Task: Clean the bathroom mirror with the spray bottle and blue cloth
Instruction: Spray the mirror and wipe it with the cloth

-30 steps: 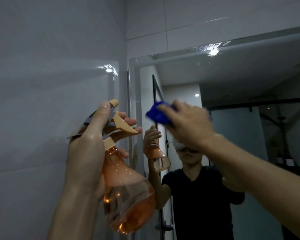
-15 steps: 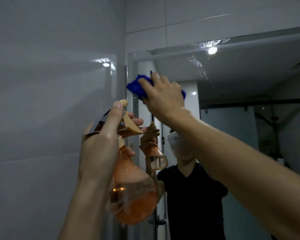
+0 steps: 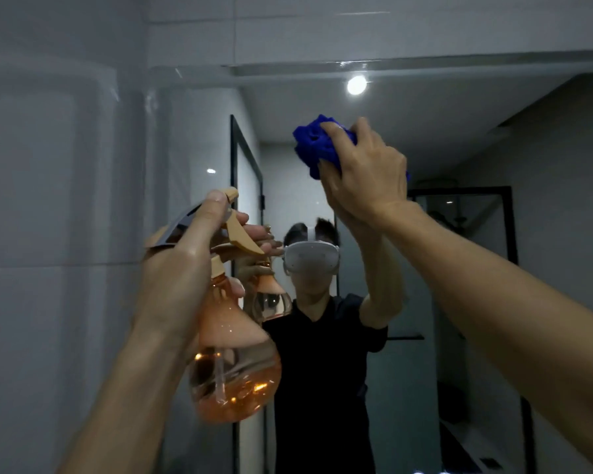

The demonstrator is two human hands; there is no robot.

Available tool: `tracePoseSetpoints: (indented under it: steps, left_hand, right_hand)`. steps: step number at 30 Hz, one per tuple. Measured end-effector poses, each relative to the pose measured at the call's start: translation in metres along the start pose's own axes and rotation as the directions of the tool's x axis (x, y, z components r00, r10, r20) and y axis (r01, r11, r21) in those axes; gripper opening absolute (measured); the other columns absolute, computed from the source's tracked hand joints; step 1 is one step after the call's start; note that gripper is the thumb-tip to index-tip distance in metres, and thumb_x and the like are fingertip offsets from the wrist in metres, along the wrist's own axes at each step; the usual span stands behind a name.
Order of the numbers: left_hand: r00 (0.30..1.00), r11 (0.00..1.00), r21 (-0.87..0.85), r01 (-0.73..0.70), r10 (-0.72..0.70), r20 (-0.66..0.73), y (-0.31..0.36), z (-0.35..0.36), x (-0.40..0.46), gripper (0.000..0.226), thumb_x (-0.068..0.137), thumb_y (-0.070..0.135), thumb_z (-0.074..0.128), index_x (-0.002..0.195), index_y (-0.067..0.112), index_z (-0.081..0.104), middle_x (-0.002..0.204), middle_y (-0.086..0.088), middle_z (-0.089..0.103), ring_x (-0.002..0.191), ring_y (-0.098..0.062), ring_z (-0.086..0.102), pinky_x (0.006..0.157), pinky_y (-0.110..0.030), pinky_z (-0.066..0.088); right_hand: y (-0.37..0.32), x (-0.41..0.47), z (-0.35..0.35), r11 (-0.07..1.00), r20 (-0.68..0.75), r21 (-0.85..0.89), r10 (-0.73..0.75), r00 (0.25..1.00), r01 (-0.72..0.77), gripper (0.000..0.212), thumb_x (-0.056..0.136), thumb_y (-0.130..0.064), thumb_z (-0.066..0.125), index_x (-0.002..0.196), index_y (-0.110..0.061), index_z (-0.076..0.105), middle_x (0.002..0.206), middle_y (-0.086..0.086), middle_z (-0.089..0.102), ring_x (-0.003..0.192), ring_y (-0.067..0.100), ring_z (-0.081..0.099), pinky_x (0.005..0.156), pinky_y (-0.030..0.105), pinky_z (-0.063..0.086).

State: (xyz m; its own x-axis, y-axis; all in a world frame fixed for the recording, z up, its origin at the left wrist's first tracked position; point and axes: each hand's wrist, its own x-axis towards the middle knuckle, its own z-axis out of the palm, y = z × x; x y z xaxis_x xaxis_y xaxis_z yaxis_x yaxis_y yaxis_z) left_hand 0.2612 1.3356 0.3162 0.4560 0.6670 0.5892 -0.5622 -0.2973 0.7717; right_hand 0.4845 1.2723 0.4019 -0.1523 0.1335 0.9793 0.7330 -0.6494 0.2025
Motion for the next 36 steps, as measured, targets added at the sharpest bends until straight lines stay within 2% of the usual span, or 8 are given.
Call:
tracePoseSetpoints:
  steps: [2, 5, 10, 14, 18, 20, 30, 36]
  left_hand:
    - [0.997, 0.998, -0.019, -0.065, 0.064, -0.03, -0.011, 0.017, -0.01, 0.037, 0.1, 0.042, 0.05, 0.091, 0.011, 0.067, 0.094, -0.005, 0.079, 0.07, -0.018, 0.076, 0.048, -0.029, 0.051]
    - [0.99, 0.984, -0.117, -0.136, 0.14, 0.022, -0.022, 0.062, -0.034, 0.039, 0.093, 0.045, 0.061, 0.096, 0.009, 0.072, 0.089, -0.011, 0.079, 0.077, -0.023, 0.078, 0.039, -0.022, 0.049]
    - [0.993, 0.982, -0.177, -0.06, 0.076, 0.087, -0.041, 0.141, -0.045, 0.04, 0.096, 0.044, 0.057, 0.102, 0.006, 0.07, 0.09, -0.012, 0.079, 0.072, -0.02, 0.078, 0.039, -0.022, 0.05]
    - [0.983, 0.992, -0.021, 0.12, -0.116, 0.144, -0.056, 0.203, -0.036, 0.046, 0.105, 0.044, 0.038, 0.091, 0.007, 0.062, 0.086, -0.015, 0.074, 0.059, -0.02, 0.075, 0.043, -0.028, 0.055]
    - [0.975, 0.988, -0.142, 0.064, -0.032, 0.218, -0.091, 0.246, -0.068, 0.051, 0.082, 0.054, 0.061, 0.099, 0.007, 0.07, 0.096, -0.015, 0.078, 0.083, -0.028, 0.077, 0.043, -0.027, 0.054]
    - [0.974, 0.984, -0.153, 0.096, -0.062, 0.218, -0.107, 0.268, -0.079, 0.043, 0.09, 0.047, 0.06, 0.092, 0.006, 0.072, 0.084, -0.011, 0.079, 0.079, -0.031, 0.076, 0.043, -0.026, 0.053]
    - [0.927, 0.999, 0.027, 0.045, -0.052, 0.371, -0.173, 0.338, -0.118, 0.045, 0.087, 0.053, 0.063, 0.099, 0.011, 0.077, 0.094, -0.014, 0.079, 0.089, -0.032, 0.076, 0.072, -0.042, 0.062]
    - [0.915, 0.999, 0.047, -0.027, 0.005, 0.403, -0.17, 0.37, -0.122, 0.043, 0.089, 0.054, 0.06, 0.086, 0.014, 0.075, 0.081, -0.018, 0.076, 0.083, -0.036, 0.074, 0.089, -0.063, 0.054]
  right_hand:
    - [0.041, -0.012, -0.01, 0.999, 0.002, -0.014, 0.042, 0.999, -0.042, 0.051, 0.097, -0.045, 0.045, 0.142, -0.02, 0.042, 0.113, 0.014, 0.052, 0.087, 0.028, 0.056, 0.065, 0.034, 0.038]
    - [0.105, -0.035, -0.025, 0.994, 0.004, -0.054, 0.091, 0.996, -0.09, 0.052, 0.098, -0.044, 0.044, 0.143, -0.019, 0.041, 0.115, 0.014, 0.052, 0.089, 0.028, 0.057, 0.062, 0.033, 0.038]
    - [0.201, -0.068, -0.045, 0.988, 0.015, -0.062, 0.139, 0.99, -0.138, 0.052, 0.097, -0.042, 0.045, 0.143, -0.019, 0.041, 0.114, 0.014, 0.051, 0.088, 0.027, 0.057, 0.061, 0.037, 0.048]
    - [0.276, -0.105, -0.06, 0.976, 0.008, -0.075, 0.206, 0.978, -0.205, 0.052, 0.095, -0.036, 0.049, 0.143, -0.018, 0.042, 0.116, 0.015, 0.051, 0.09, 0.028, 0.057, 0.059, 0.034, 0.043]
    - [0.336, -0.144, -0.078, 0.959, 0.032, -0.067, 0.279, 0.96, -0.276, 0.055, 0.091, -0.026, 0.052, 0.144, -0.018, 0.041, 0.115, 0.017, 0.05, 0.086, 0.033, 0.058, 0.061, 0.041, 0.052]
    - [0.359, -0.162, -0.085, 0.95, 0.038, -0.06, 0.308, 0.95, -0.306, 0.057, 0.089, -0.024, 0.053, 0.144, -0.019, 0.04, 0.114, 0.017, 0.049, 0.084, 0.033, 0.058, 0.061, 0.043, 0.054]
    - [0.411, -0.24, -0.093, 0.922, 0.042, -0.04, 0.387, 0.921, -0.385, 0.055, 0.094, -0.038, 0.053, 0.144, -0.02, 0.039, 0.11, 0.014, 0.05, 0.076, 0.025, 0.055, 0.056, 0.027, 0.037]
    - [0.405, -0.272, -0.098, 0.9, 0.091, 0.017, 0.432, 0.897, -0.435, 0.057, 0.093, -0.041, 0.048, 0.145, -0.022, 0.035, 0.11, 0.012, 0.047, 0.078, 0.025, 0.055, 0.055, 0.031, 0.045]
